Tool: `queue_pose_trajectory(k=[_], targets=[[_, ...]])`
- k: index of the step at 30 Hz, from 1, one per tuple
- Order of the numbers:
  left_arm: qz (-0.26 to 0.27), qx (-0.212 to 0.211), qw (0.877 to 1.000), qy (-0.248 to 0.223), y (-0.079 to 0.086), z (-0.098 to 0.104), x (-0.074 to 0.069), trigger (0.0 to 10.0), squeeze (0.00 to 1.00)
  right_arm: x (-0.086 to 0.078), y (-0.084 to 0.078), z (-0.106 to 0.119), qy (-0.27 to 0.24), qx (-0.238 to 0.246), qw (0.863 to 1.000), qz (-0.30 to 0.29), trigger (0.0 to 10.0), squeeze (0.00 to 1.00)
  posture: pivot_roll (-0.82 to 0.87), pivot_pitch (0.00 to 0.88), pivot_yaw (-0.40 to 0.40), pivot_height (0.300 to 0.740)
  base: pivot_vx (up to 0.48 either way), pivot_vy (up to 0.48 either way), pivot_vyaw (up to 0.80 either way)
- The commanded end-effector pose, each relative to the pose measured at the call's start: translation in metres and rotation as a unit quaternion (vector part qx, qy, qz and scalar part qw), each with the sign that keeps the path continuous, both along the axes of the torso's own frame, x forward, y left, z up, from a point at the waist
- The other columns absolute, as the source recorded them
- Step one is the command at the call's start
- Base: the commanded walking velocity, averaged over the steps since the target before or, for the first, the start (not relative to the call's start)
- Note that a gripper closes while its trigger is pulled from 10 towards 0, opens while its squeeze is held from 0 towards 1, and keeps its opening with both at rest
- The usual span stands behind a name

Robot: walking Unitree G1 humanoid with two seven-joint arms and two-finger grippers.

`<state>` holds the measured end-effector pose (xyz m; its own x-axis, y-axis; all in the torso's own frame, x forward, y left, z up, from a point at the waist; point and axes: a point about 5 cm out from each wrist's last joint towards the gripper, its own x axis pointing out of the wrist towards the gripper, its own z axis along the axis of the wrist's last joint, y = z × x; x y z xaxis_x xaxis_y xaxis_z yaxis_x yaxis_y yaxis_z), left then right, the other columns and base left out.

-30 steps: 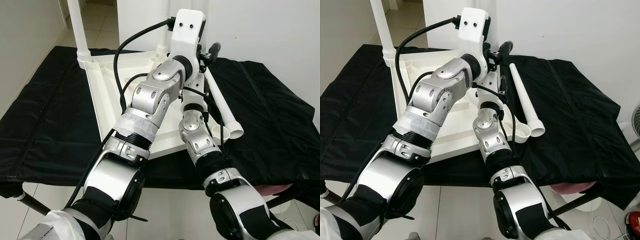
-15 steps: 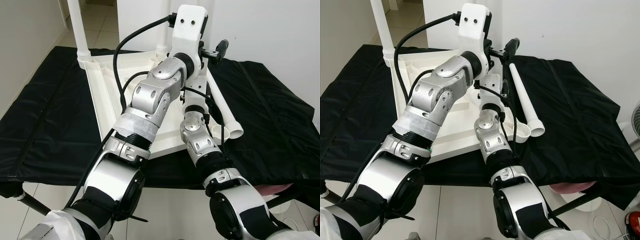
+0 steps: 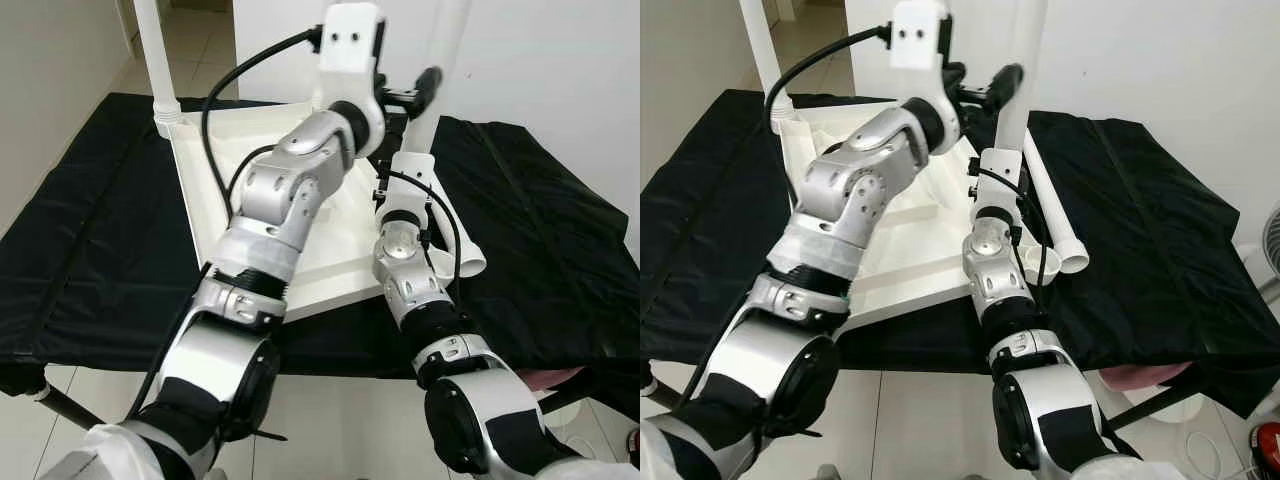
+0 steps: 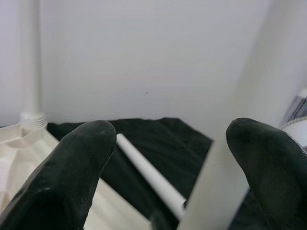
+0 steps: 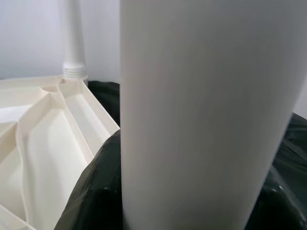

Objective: Building children table

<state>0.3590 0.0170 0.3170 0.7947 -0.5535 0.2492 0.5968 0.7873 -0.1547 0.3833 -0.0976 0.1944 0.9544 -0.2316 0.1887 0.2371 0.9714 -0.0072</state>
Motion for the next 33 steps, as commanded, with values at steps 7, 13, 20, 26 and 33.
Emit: queue_pose_trajectory(k=[7,13,20,26,33], targets=[[-0.005,0.054,0.998,0.029,0.019,-0.04,0.004,10.0,0.0,-0.005,-0.017,0.007,-0.039,0.012,0.999,-0.007,10.0,0.0,-0.01,0.0,-0.042,0.74,0.0,0.0,0.0],[-0.004,0.096,0.993,0.064,0.026,-0.077,0.005,10.0,0.0,-0.006,-0.022,0.011,-0.058,0.013,0.998,-0.004,10.0,0.0,-0.02,0.0,-0.039,0.74,0.0,0.0,0.0],[-0.067,0.209,0.97,0.109,0.028,-0.138,-0.008,10.0,0.0,-0.006,-0.032,0.009,-0.055,0.008,0.998,-0.002,10.0,0.0,-0.02,0.0,-0.039,0.74,0.0,0.0,0.0],[-0.112,0.26,0.952,0.118,0.021,-0.162,-0.022,10.0,0.0,-0.008,-0.04,0.008,-0.052,0.011,0.998,-0.015,10.0,0.0,-0.02,0.0,-0.037,0.74,0.0,0.0,0.0],[-0.138,0.276,0.944,0.116,0.014,-0.169,-0.026,10.0,0.0,-0.008,-0.042,0.008,-0.051,0.012,0.998,-0.021,10.0,0.0,-0.03,0.0,-0.028,0.74,0.0,0.0,0.0]])
